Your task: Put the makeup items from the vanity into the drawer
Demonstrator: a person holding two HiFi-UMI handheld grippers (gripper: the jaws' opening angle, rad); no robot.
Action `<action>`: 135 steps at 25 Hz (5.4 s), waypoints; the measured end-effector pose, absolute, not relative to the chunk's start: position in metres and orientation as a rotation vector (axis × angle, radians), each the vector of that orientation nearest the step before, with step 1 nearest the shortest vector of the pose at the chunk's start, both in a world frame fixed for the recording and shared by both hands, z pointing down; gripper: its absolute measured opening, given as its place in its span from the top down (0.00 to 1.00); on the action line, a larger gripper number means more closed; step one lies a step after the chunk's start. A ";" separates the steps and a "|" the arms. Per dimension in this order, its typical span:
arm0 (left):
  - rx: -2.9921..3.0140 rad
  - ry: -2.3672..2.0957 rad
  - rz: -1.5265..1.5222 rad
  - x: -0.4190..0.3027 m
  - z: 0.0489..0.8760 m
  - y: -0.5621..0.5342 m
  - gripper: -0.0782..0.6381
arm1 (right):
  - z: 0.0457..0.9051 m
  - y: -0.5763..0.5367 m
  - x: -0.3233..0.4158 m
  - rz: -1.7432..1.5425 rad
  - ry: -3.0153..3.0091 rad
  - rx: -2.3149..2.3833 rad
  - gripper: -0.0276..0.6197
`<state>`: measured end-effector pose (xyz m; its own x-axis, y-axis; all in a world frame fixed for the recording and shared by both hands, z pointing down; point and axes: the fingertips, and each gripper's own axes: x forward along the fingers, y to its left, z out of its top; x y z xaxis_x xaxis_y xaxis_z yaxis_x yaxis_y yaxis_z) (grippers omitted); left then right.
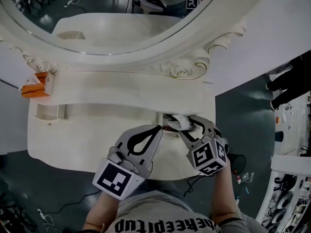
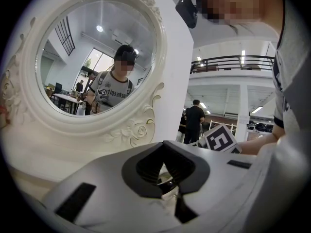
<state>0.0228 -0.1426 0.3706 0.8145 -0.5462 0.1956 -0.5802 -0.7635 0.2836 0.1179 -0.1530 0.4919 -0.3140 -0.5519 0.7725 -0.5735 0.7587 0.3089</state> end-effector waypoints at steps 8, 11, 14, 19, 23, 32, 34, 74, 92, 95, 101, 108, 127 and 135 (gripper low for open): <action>2.664 -0.871 0.140 0.018 0.371 -0.142 0.86 | 0.479 -0.152 0.114 -0.025 -2.008 0.855 0.60; 2.663 -0.872 0.139 0.018 0.370 -0.141 0.86 | 0.475 -0.152 0.112 -0.033 -2.015 0.852 0.60; 2.662 -0.871 0.138 0.018 0.370 -0.141 0.86 | 0.478 -0.151 0.111 -0.034 -2.010 0.831 0.60; 2.660 -0.878 0.139 0.017 0.370 -0.141 0.86 | 0.486 -0.152 0.111 -0.116 -1.950 0.799 0.76; 2.655 -0.890 0.140 0.014 0.370 -0.142 0.86 | 0.492 -0.153 0.112 -0.148 -1.920 0.762 0.88; 2.646 -0.904 0.141 0.009 0.372 -0.145 0.86 | 0.511 -0.165 0.113 -0.158 -1.820 0.668 0.88; 2.640 -0.909 0.141 0.007 0.373 -0.146 0.86 | 0.515 -0.168 0.112 -0.144 -1.810 0.646 0.88; 2.643 -0.908 0.136 0.005 0.372 -0.141 0.86 | 0.486 -0.147 0.105 0.230 -2.086 0.664 0.55; 2.653 -0.901 0.136 0.011 0.369 -0.134 0.86 | 0.452 -0.143 0.100 0.192 -2.239 0.759 0.47; 2.656 -0.896 0.133 0.012 0.367 -0.132 0.86 | 0.447 -0.142 0.099 0.186 -2.260 0.772 0.49; 2.665 -0.891 0.134 0.014 0.366 -0.129 0.86 | 0.433 -0.151 0.106 0.155 -2.287 0.936 0.85; 2.689 -0.862 0.133 0.022 0.361 -0.123 0.86 | 0.416 -0.143 0.103 0.188 -2.362 1.004 0.94; 2.799 -0.712 0.139 0.068 0.336 -0.089 0.86 | 0.357 -0.097 0.117 0.265 -2.599 1.291 0.94; 2.872 -0.620 0.138 0.093 0.321 -0.065 0.86 | 0.334 -0.069 0.134 0.236 -2.617 1.407 0.94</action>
